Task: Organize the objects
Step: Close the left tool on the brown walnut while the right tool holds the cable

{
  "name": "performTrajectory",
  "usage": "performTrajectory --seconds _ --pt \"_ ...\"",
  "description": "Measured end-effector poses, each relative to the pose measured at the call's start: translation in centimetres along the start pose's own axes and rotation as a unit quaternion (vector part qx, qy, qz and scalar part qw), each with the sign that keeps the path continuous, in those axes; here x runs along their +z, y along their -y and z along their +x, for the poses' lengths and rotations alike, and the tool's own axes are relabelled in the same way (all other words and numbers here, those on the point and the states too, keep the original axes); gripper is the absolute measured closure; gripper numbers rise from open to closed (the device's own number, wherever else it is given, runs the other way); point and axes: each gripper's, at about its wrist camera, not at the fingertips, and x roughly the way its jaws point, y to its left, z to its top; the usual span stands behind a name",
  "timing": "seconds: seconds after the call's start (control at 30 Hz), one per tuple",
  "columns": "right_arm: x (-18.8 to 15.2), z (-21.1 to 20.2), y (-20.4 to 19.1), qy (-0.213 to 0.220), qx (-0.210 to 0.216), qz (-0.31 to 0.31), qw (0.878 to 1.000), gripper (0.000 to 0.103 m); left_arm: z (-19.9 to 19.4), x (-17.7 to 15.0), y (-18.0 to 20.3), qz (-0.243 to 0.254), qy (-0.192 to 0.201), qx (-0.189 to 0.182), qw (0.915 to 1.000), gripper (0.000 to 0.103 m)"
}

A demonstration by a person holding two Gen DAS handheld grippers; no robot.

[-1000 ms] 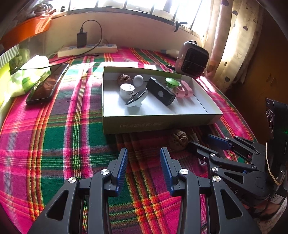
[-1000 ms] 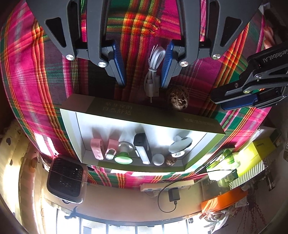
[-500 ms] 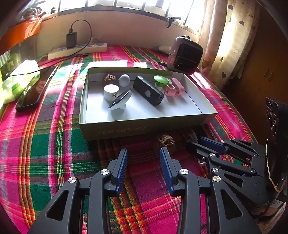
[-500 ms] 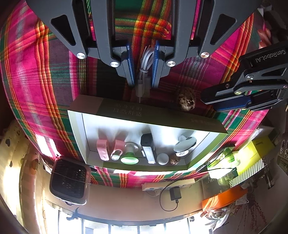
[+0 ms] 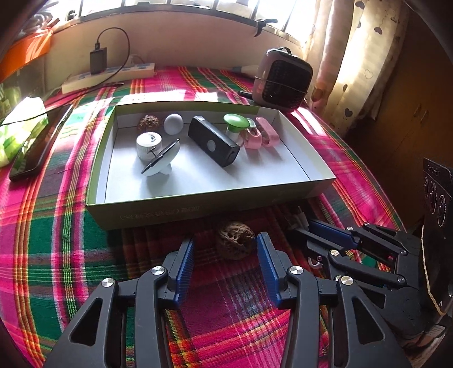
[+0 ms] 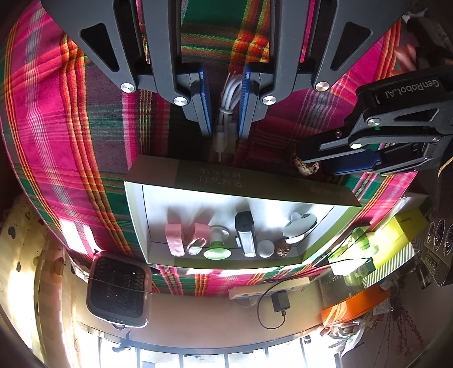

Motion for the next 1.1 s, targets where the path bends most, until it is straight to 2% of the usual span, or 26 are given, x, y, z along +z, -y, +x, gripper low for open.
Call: performTrajectory --seconds 0.83,0.97,1.1 --pt "0.01 -0.08 0.26 0.000 0.006 0.001 1.000 0.084 0.74 0.29 0.36 -0.009 0.001 0.018 0.9998 0.061" --pt "0.00 -0.08 0.24 0.000 0.006 0.001 1.000 0.084 0.70 0.26 0.41 -0.007 0.001 0.024 0.9997 0.065" --pt "-0.01 -0.07 0.23 0.000 0.006 0.000 1.000 0.084 0.68 0.23 0.33 -0.007 0.001 0.028 0.9996 0.073"
